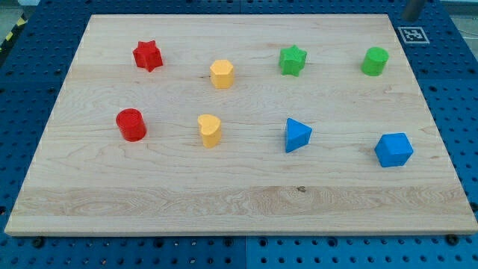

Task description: Tap the green star

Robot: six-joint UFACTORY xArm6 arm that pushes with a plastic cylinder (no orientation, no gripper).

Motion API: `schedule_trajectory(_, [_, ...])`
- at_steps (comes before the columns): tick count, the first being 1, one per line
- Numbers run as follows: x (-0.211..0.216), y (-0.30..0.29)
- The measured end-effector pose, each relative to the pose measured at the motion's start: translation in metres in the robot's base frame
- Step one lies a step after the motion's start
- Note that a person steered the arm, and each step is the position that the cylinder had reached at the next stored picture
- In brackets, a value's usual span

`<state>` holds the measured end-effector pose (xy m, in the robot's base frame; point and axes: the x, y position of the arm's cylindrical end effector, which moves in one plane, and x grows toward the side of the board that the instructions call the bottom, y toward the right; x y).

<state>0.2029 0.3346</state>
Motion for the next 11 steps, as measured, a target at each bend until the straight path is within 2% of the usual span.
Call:
schedule_trajectory(1, [0.007,0.006])
schedule_trajectory(2, [0.043,0.010])
schedule_trajectory(3, [0.062,0.011])
schedule_trajectory(4, [0.063,-0.006])
schedule_trajectory(6, [0.056,-0.112])
schedule_trajectory(7, [0.070,-0.147])
schedule_trajectory(9, [0.128,-0.190])
schedule_trajectory(11, [0.138,-0.291])
